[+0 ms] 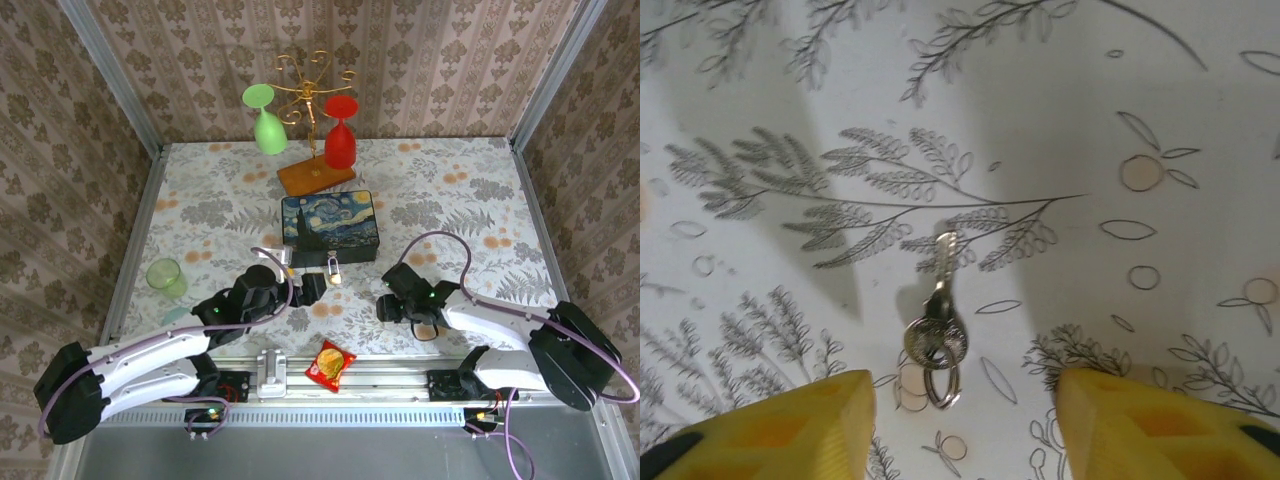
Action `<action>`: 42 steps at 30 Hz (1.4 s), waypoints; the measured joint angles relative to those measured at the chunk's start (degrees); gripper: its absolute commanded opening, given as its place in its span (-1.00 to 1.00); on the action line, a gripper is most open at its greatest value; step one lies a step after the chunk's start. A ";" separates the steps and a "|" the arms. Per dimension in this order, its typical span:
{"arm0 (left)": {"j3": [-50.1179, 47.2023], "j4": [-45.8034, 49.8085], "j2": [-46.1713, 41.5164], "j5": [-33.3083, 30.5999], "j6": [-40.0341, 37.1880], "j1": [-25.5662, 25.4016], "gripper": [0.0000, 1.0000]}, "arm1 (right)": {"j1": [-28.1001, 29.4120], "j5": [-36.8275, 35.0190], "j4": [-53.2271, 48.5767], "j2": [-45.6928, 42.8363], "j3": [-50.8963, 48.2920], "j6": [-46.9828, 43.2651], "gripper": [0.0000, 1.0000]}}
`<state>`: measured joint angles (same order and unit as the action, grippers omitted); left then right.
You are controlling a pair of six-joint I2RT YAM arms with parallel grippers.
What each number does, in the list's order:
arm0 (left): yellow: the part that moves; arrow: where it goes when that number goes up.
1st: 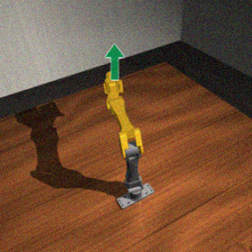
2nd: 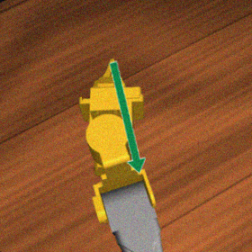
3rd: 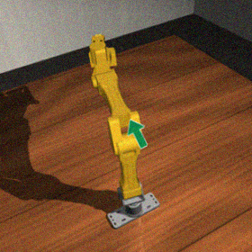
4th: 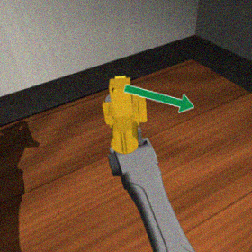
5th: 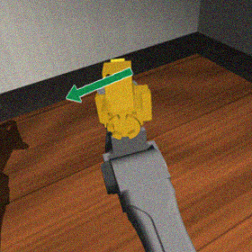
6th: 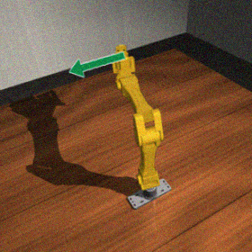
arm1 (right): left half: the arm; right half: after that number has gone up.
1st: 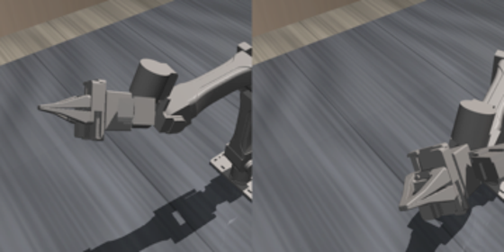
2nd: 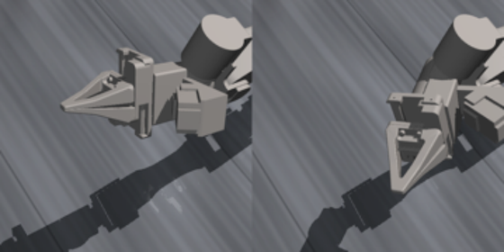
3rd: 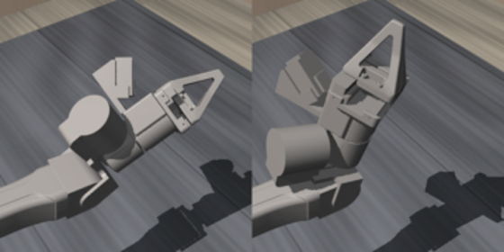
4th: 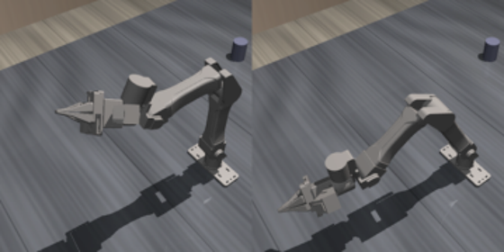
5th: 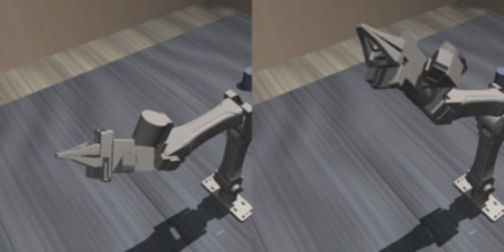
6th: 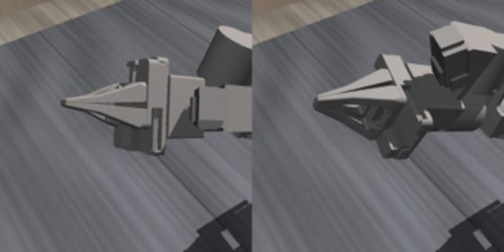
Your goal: Unlock the padlock with the key
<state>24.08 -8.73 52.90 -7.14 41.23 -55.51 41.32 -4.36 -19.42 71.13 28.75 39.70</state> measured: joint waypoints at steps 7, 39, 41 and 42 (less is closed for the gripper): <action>-0.13 -2.01 -0.02 -0.26 0.57 -0.09 1.00 | 0.87 -2.95 -1.77 3.30 1.99 1.07 -0.23; -4.48 -1.92 -2.97 -4.92 4.24 -0.28 1.00 | 1.46 -3.74 -1.97 8.26 5.66 -5.53 -0.97; -4.33 -1.70 -2.51 -5.18 4.24 -0.28 1.00 | 1.03 -3.08 -1.75 8.04 5.66 -6.25 -1.00; -4.15 -1.46 -2.08 -5.31 4.24 -0.28 1.00 | 0.74 -2.67 -1.73 7.96 5.66 -6.58 -1.00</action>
<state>19.92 -10.20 50.83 -12.45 45.47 -55.79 42.06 -7.03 -21.15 79.09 34.41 33.12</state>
